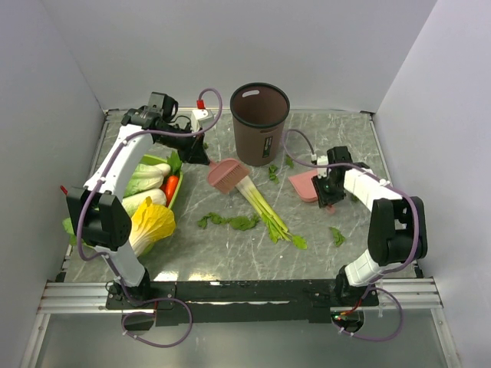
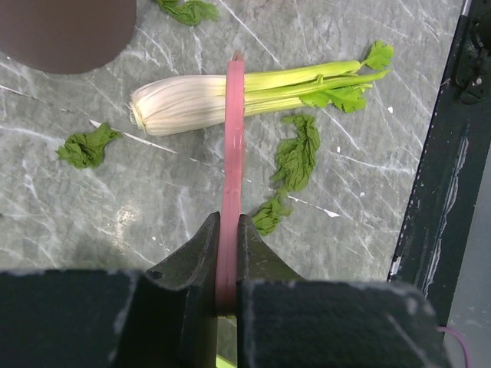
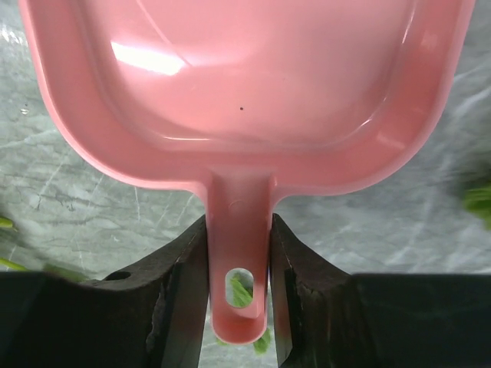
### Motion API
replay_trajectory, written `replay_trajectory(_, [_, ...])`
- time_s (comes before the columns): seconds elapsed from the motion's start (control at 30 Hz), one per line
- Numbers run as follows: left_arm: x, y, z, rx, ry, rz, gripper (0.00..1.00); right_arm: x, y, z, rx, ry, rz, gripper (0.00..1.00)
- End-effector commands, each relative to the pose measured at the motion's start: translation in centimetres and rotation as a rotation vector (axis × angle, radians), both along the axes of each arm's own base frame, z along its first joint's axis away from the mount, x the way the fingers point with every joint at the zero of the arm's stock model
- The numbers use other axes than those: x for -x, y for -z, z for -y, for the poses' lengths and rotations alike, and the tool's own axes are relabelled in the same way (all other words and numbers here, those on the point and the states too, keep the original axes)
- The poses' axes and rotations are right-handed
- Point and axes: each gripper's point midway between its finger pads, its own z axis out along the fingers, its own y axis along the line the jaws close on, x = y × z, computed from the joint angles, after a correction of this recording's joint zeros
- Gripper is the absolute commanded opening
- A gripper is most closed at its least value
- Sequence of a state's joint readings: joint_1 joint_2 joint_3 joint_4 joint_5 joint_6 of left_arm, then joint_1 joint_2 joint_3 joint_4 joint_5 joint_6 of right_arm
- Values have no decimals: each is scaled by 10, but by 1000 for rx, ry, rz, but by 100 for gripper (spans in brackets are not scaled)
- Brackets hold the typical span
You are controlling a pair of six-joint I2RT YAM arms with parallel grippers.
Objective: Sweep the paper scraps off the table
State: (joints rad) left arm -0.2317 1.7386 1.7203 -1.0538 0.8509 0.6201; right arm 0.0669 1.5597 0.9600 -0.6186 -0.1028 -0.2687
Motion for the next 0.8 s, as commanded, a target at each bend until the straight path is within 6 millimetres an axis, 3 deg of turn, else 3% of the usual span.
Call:
replay_trajectory(0.0, [7,-26,10,30,60,112,1,-13,-44,15,34,-1,89,37])
replay_trajectory(0.1, [14,-38,27,38,120,170,1,-7,-63,38,52,64,93,35])
replay_trajectory(0.23, [36,-47,57,71,250,225,1,2,-94,64,41,141,128,30])
replay_trajectory(0.3, [43,-47,63,83,279,234,1,3,-119,73,46,166,182,24])
replay_trajectory(0.33, [46,-49,71,101,302,256,1,3,-128,81,48,196,206,19])
replay_trajectory(0.37, [50,-47,75,109,306,251,1,-1,-146,83,37,213,261,1])
replay_trajectory(0.4, [50,-49,79,119,306,262,1,-4,-154,85,32,219,294,0])
replay_trajectory(0.5, [46,-59,108,159,266,290,1,-18,-195,95,29,253,446,0])
replay_trajectory(0.53, [53,-65,122,187,239,236,1,-25,-209,101,29,264,507,0])
replay_trajectory(0.57, [40,-77,135,213,200,297,1,-27,-228,102,23,273,570,0])
replay_trajectory(0.63, [46,-87,162,245,182,295,1,-34,-252,102,-3,279,661,0])
replay_trajectory(0.67, [37,-91,175,251,159,336,1,-34,-263,100,-17,287,702,0])
replay_trajectory(0.7, [46,-94,192,264,178,349,1,-36,-269,98,-32,280,730,0])
replay_trajectory(0.77, [43,-96,217,295,141,305,1,-36,-286,95,-65,310,789,0])
